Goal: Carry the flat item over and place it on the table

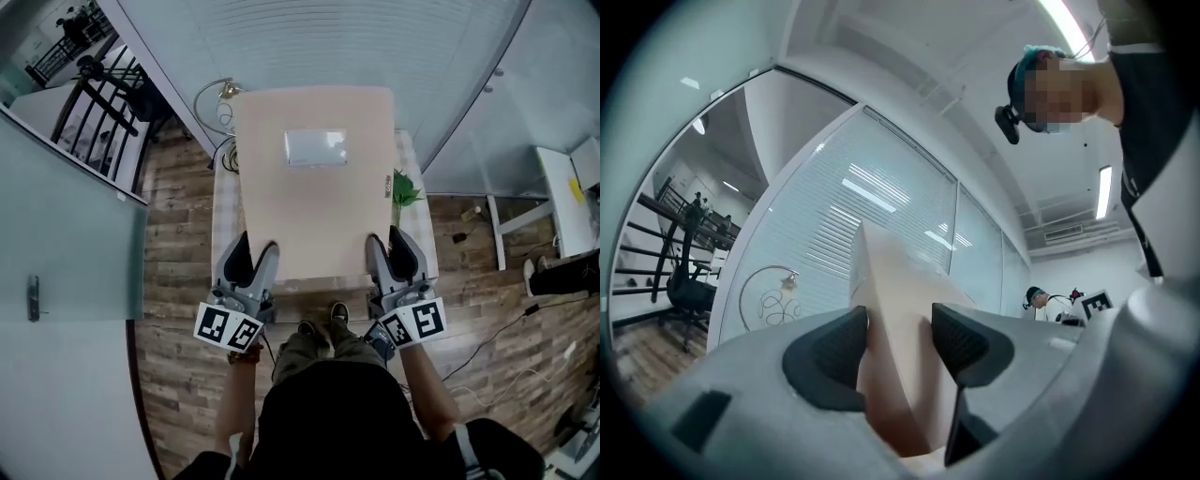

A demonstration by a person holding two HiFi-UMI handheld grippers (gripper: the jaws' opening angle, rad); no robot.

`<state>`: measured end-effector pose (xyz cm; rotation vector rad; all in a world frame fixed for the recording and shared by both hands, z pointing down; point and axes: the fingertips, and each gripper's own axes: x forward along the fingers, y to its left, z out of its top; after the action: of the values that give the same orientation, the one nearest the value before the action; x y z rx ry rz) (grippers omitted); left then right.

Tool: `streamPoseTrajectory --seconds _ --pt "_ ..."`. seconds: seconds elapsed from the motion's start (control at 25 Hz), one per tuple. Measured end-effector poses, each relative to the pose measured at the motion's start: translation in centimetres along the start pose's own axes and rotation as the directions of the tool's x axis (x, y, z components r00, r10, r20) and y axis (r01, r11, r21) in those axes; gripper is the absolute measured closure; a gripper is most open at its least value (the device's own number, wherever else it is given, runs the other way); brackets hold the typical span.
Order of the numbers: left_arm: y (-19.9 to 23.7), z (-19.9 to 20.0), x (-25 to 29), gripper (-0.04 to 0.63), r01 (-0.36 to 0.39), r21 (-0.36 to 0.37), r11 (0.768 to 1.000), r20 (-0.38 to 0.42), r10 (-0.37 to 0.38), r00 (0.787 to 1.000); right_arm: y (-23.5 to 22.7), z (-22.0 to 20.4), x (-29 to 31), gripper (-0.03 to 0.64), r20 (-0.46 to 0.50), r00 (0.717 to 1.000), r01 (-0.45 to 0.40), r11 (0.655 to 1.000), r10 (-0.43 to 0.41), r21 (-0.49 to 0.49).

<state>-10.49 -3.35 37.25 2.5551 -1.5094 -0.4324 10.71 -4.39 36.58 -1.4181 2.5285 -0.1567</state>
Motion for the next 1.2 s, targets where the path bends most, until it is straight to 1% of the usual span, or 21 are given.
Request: streamPoseTrajectory --seconds 0.08,0.16,0.36,0.52,0.72,0.88,1.0,1.2 --pt "0.5 0.4 0.9 0.37 -0.022 0.015 1.0 0.011 0.022 1.0 -0.6 0.0 1.5 0.479 -0.012 1.0 -0.027 1.0 0.028 0.005" --pt "1.2 0.5 1.9 0.37 -0.032 0.012 0.999 0.017 0.032 0.999 -1.1 0.0 2.7 0.478 -0.026 0.999 -0.033 0.999 0.033 0.004" --pt "2.8 1.3 4.0 0.37 -0.02 0.005 1.0 0.027 0.02 0.999 -1.6 0.4 4.8 0.477 -0.036 0.999 -0.016 1.0 0.016 -0.002" --pt "3.3 1.7 4.7 0.371 -0.009 0.022 1.0 0.029 0.009 1.0 -1.9 -0.2 5.4 0.477 -0.045 0.999 -0.001 1.0 0.002 0.02" --pt "4.8 1.8 4.7 0.371 -0.017 0.015 1.0 0.004 0.017 1.0 -1.3 -0.8 6.7 0.477 -0.057 0.998 -0.022 1.0 0.023 0.018" --pt "5.7 0.5 4.3 0.371 -0.045 -0.006 0.999 -0.03 0.044 0.999 -1.3 -2.2 7.2 0.477 -0.09 0.995 -0.036 0.999 0.038 0.029" --pt "6.0 -1.5 4.1 0.371 -0.068 -0.022 0.997 -0.057 0.067 0.996 -1.9 -4.0 6.7 0.477 -0.119 0.993 -0.018 0.999 0.024 0.048" --pt "6.9 -4.6 2.8 0.371 -0.097 -0.068 0.993 -0.114 0.089 0.989 -1.9 -7.0 6.0 0.477 -0.181 0.983 0.006 0.998 0.007 0.067"
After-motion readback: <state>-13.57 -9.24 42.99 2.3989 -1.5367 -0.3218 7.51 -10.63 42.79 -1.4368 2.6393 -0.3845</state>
